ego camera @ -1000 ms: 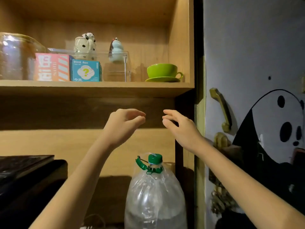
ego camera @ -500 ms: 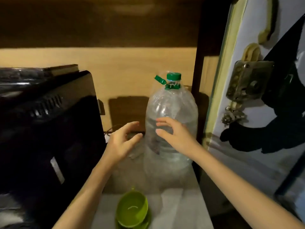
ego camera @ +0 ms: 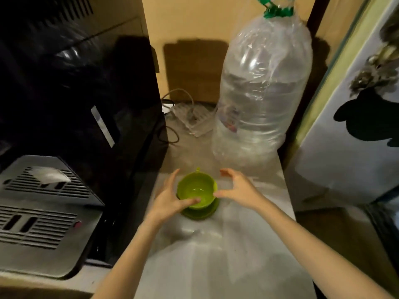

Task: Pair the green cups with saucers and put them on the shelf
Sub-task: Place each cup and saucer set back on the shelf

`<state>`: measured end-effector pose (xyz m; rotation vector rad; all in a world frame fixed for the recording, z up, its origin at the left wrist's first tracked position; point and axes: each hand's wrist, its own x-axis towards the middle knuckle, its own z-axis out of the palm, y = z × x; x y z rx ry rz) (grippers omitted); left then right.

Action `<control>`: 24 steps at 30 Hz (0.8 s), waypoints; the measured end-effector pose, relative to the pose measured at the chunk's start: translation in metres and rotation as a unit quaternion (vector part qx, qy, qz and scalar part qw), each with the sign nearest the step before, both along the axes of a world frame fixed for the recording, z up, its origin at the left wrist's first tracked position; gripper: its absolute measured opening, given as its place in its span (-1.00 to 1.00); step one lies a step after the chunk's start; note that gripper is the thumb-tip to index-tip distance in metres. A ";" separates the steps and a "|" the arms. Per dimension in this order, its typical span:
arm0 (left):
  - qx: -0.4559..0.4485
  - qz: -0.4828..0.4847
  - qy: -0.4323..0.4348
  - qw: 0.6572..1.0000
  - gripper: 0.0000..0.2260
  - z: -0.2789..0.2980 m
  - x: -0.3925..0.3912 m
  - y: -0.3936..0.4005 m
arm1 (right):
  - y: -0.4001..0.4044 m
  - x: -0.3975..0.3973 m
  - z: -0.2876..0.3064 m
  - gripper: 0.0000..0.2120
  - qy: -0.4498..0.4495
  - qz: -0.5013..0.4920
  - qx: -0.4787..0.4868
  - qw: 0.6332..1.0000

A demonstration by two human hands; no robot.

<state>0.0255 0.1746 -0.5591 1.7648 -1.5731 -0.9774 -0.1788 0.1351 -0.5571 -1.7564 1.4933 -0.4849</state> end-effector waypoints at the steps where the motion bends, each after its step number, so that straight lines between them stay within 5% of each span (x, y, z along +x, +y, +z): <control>1: 0.021 0.003 0.000 1.000 -0.04 -0.009 0.003 0.002 | 0.001 0.000 -0.007 -0.18 0.012 0.012 0.009 1.000; 6: 0.068 0.008 -0.033 0.997 0.16 -0.044 0.011 0.013 | 0.003 0.000 -0.033 0.04 0.060 0.051 0.038 0.996; 14: -0.003 -0.040 -0.134 0.990 0.17 -0.071 0.013 0.011 | -0.003 0.005 -0.061 0.29 0.152 0.094 0.001 0.984; 24: -0.026 -0.032 -0.105 0.994 0.06 -0.076 0.012 0.002 | -0.009 0.010 -0.065 0.15 0.124 0.086 -0.017 0.988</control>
